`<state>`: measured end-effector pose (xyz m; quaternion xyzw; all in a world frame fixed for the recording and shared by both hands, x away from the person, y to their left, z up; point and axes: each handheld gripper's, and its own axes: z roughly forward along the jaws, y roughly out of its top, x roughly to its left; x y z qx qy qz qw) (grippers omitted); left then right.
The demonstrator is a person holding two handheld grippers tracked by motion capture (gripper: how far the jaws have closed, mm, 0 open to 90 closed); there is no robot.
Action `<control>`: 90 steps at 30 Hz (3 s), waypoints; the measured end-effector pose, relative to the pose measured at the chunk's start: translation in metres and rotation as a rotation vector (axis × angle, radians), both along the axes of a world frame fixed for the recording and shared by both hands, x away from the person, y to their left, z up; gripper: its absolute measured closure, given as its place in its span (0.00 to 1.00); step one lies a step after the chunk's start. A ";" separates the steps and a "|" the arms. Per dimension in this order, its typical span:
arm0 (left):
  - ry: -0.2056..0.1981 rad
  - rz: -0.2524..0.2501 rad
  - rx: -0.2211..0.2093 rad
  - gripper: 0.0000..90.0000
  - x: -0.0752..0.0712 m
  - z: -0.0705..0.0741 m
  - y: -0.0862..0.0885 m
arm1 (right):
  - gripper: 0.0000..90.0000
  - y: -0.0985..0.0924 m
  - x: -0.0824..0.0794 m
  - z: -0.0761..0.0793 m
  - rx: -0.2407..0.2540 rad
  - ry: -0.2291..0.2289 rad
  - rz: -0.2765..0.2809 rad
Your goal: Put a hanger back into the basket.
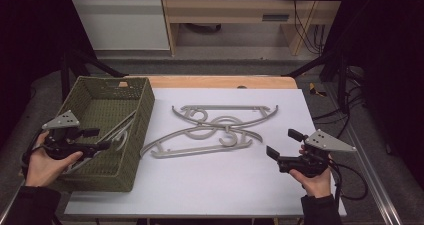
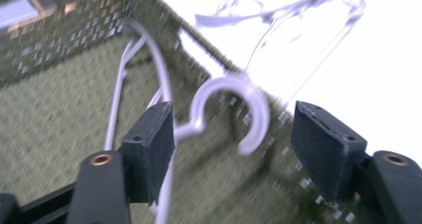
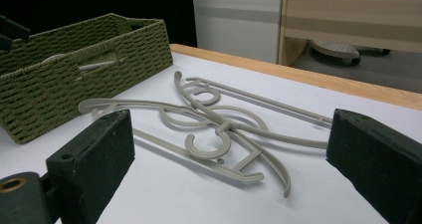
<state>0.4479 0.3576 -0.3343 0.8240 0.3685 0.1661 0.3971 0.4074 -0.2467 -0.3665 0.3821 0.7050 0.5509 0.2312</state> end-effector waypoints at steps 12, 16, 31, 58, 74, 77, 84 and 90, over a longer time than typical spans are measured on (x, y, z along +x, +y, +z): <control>-0.151 -0.077 -0.129 0.14 -0.016 0.006 -0.054 | 0.06 0.001 0.001 0.000 -0.002 0.003 0.000; -0.175 -0.092 -0.170 0.09 -0.023 0.003 -0.072 | 0.06 0.001 0.001 -0.001 -0.003 0.006 -0.001; -0.252 -0.062 -0.263 0.07 -0.038 -0.027 -0.113 | 0.07 0.012 0.013 -0.012 -0.051 0.039 0.008; -0.249 -0.039 -0.234 0.06 -0.036 -0.030 -0.104 | 0.13 0.051 0.088 -0.031 -0.162 0.167 -0.007; -0.250 -0.041 -0.234 0.06 -0.036 -0.029 -0.102 | 0.26 0.074 0.144 -0.061 -0.291 0.249 -0.038; -0.250 -0.040 -0.235 0.06 -0.035 -0.029 -0.101 | 0.29 0.072 0.155 -0.068 -0.307 0.246 -0.033; -0.247 -0.044 -0.231 0.06 -0.034 -0.030 -0.102 | 0.33 0.061 0.172 -0.085 -0.311 0.292 -0.027; -0.242 -0.047 -0.226 0.06 -0.033 -0.031 -0.102 | 0.34 0.064 0.179 -0.095 -0.327 0.303 -0.004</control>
